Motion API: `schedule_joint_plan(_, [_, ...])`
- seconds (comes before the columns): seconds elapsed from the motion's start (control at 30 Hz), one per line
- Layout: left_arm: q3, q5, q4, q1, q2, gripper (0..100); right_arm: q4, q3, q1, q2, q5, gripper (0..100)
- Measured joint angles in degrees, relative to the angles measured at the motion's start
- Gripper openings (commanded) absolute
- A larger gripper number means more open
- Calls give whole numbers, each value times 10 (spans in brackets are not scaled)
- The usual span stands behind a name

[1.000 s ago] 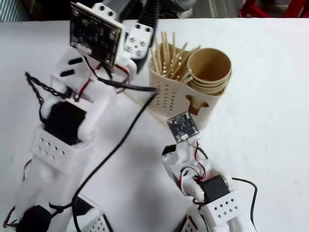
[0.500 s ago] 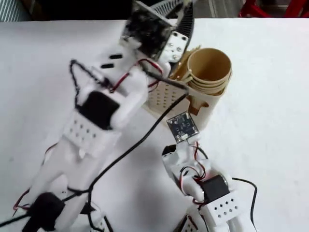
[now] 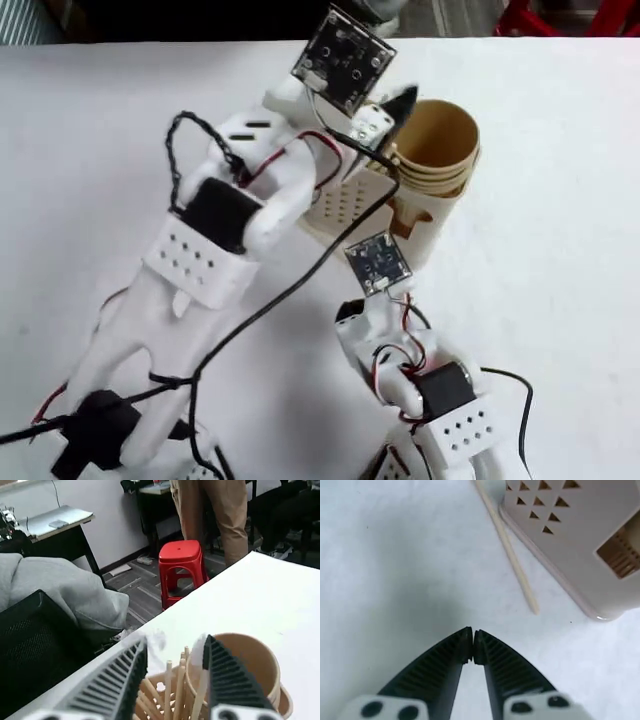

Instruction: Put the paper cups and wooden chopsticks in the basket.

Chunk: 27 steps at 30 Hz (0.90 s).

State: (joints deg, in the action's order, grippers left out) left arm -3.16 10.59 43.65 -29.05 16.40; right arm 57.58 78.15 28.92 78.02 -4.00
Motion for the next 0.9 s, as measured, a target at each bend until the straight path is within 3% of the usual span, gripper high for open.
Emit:
schedule_joint_plan(0.2, [-69, 0, 112, 40, 14, 172, 0, 0, 0, 0, 0, 17])
schedule_joint_plan(0.7, [-77, 0, 389, 115, 206, 100, 0, 9, 0, 0, 0, 21])
schedule_joint_plan(0.8, [-77, 0, 428, 132, 233, 15, -5, 9, 0, 0, -12, 21])
schedule_joint_plan(0.9, [-77, 0, 447, 152, 263, 24, -5, 9, -17, 0, -32, 21])
